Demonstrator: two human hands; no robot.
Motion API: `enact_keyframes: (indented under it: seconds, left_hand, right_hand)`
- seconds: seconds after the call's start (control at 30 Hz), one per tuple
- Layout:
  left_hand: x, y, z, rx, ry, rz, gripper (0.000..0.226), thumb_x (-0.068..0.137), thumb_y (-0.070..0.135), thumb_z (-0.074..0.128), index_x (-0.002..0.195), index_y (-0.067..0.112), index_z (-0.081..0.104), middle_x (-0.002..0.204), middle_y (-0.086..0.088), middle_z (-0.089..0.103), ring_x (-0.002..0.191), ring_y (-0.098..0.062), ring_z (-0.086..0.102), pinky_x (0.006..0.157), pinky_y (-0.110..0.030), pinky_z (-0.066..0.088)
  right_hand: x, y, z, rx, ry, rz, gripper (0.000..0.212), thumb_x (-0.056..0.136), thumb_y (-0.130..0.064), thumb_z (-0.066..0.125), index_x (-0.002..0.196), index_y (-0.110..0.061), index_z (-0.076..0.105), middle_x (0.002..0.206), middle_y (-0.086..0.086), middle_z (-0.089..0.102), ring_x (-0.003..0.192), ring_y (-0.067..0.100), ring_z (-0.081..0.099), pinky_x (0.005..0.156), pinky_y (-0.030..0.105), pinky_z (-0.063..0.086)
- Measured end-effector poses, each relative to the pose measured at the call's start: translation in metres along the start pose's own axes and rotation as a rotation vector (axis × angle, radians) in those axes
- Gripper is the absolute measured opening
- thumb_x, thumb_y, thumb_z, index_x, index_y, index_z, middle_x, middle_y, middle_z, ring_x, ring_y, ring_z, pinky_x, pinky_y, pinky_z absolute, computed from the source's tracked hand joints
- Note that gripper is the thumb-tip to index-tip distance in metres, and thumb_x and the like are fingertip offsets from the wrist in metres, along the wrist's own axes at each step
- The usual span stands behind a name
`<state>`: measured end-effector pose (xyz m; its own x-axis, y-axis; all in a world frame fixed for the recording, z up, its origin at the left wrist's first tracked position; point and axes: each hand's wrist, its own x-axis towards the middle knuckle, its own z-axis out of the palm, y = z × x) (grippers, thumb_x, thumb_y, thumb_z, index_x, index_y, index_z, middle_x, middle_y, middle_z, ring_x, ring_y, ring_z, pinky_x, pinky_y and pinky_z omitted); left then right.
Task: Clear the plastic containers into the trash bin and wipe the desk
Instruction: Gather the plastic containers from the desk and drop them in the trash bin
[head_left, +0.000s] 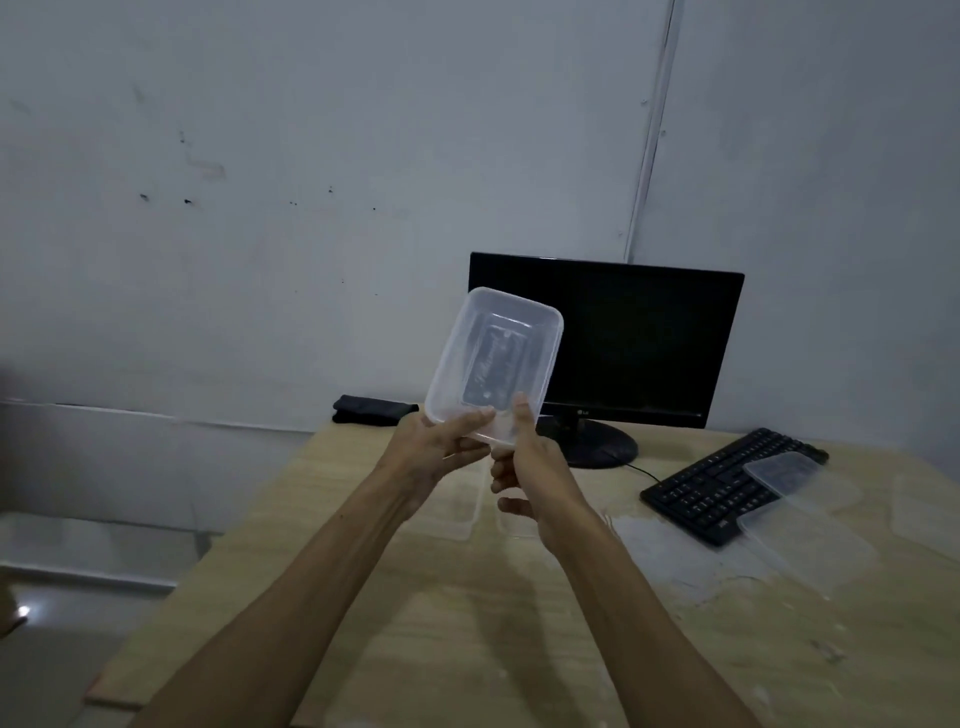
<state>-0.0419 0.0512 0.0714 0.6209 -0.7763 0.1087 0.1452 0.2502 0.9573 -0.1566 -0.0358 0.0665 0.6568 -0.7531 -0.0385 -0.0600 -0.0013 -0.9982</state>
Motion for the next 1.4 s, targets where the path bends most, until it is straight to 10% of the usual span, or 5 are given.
enact_keyframes:
  seconds: [0.33,0.5,0.93,1.23,1.4]
  left_hand:
    - [-0.018,0.022,-0.049,0.046,0.042,-0.164,0.053,0.078,0.041,0.083,0.117,0.007,0.073,0.111,-0.015,0.077,0.093,-0.027,0.074,0.082,-0.037,0.062]
    - [-0.052,0.017,-0.063,0.003,0.039,-0.143,0.037,0.087,0.014,0.079,0.122,0.006,0.069,0.118,-0.017,0.076,0.104,-0.031,0.074,0.091,-0.043,0.062]
    - [-0.163,0.039,-0.247,-0.048,0.620,-0.083,0.027,0.089,0.033,0.077,0.110,0.019,0.068,0.104,-0.007,0.071,0.087,-0.020,0.069,0.079,-0.034,0.059]
    - [-0.263,0.020,-0.347,0.114,0.670,-0.158,0.086,0.062,0.046,0.095,0.136,0.014,0.066,0.121,-0.017,0.067,0.109,-0.033,0.064,0.091,-0.041,0.055]
    - [-0.296,-0.027,-0.355,0.382,0.628,-0.342,0.050,0.079,0.033,0.086,0.124,0.015,0.073,0.117,-0.011,0.071,0.101,-0.023,0.067,0.084,-0.034,0.059]
  right_hand:
    - [0.005,-0.008,-0.007,0.544,-0.132,0.002,0.040,0.096,-0.020,0.072,0.133,-0.009,0.060,0.124,0.019,0.073,0.111,0.035,0.073,0.088,0.048,0.064]
    - [-0.005,0.006,0.026,0.546,-0.171,0.043,0.046,0.093,-0.012,0.077,0.133,-0.001,0.057,0.123,0.020,0.072,0.100,0.032,0.077,0.082,0.045,0.065]
    - [-0.034,0.054,0.145,-0.106,-0.435,-0.010,0.027,0.098,-0.037,0.070,0.112,-0.014,0.068,0.115,0.007,0.072,0.108,0.019,0.071,0.095,0.041,0.060]
    - [-0.065,0.080,0.230,-0.813,-0.716,-0.591,0.052,0.096,-0.042,0.070,0.142,-0.019,0.060,0.142,-0.001,0.063,0.129,0.017,0.057,0.098,0.024,0.037]
    - [-0.072,0.104,0.257,-0.905,-0.840,-0.625,0.062,0.091,-0.057,0.069,0.140,-0.021,0.059,0.139,0.002,0.062,0.119,0.016,0.056,0.091,0.028,0.040]
